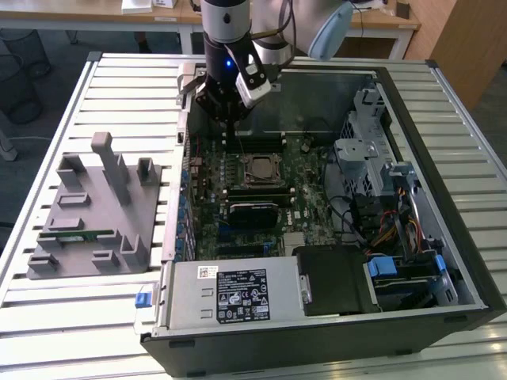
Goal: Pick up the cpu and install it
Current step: 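Install the first cpu locking lever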
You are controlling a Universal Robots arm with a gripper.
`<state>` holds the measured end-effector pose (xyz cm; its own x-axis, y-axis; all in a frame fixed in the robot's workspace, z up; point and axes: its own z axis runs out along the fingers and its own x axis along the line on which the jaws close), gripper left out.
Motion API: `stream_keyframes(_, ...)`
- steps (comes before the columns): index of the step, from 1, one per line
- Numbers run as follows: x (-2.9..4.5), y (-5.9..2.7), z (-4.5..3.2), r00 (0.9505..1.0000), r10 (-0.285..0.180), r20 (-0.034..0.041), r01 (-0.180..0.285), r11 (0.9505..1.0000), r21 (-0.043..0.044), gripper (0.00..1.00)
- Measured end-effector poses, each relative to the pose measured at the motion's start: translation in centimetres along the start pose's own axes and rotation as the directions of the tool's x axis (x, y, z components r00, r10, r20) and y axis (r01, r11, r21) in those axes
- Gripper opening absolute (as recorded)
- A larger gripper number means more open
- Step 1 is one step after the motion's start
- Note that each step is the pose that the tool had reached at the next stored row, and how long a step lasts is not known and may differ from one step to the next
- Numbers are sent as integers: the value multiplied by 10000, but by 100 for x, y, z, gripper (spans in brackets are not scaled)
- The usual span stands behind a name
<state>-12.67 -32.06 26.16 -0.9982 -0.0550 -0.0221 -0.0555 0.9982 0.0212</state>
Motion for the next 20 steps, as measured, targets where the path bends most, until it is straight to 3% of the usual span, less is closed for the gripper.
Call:
stream_keyframes(12, -40, 90, 41, 10000, -34, -1, 34, 10000, -1, 11)
stream_keyframes(15, -116, 93, 45, 10000, -52, -5, 52, 10000, -1, 11)
stream_keyframes(20, -315, 85, 56, 10000, -55, -28, 55, 10000, -3, 11)
